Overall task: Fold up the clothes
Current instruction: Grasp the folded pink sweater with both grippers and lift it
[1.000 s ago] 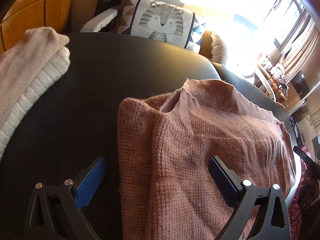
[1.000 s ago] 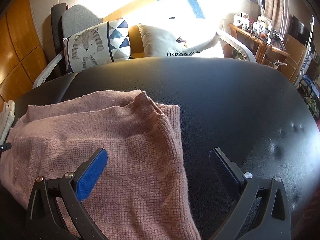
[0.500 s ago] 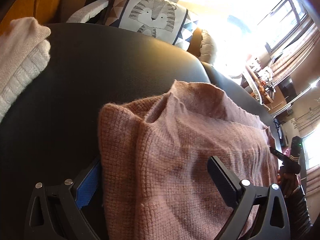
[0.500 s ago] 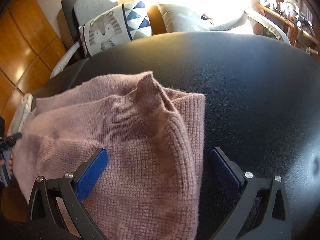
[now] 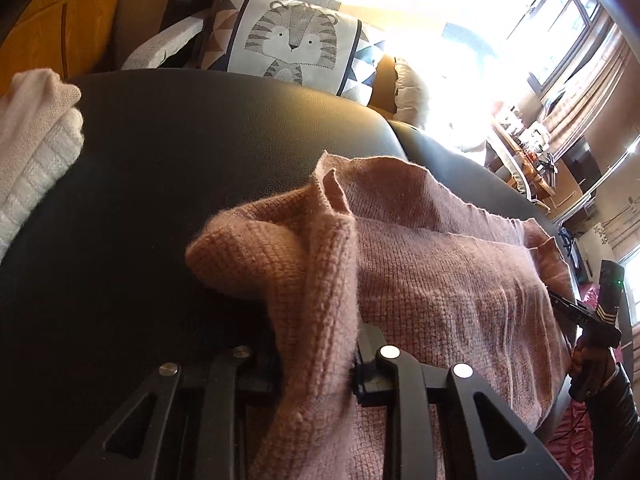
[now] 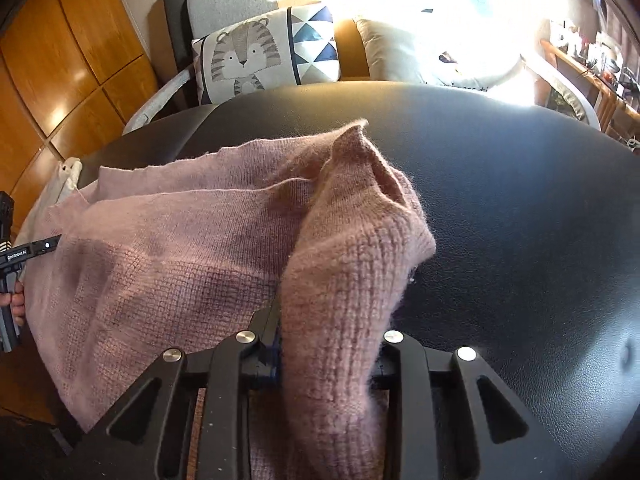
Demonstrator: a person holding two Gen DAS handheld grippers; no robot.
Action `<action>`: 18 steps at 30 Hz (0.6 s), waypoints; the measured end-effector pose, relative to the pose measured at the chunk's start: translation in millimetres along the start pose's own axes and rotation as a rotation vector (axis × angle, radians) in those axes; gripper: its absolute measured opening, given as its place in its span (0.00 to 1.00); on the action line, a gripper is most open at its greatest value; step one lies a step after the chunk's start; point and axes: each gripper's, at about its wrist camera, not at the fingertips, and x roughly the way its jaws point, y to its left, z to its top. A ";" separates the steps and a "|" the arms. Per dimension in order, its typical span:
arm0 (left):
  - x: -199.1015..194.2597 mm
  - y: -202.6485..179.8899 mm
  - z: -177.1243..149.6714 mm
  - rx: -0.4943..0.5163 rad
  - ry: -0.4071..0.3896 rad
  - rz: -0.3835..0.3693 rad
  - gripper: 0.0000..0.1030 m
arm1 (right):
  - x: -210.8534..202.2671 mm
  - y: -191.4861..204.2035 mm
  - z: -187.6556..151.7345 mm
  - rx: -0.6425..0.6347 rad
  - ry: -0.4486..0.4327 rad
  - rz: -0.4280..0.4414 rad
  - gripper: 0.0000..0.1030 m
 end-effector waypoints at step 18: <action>-172.4 76.2 -15.1 -0.050 -0.345 0.030 0.22 | -49.0 214.9 104.4 -0.259 -0.224 0.118 0.25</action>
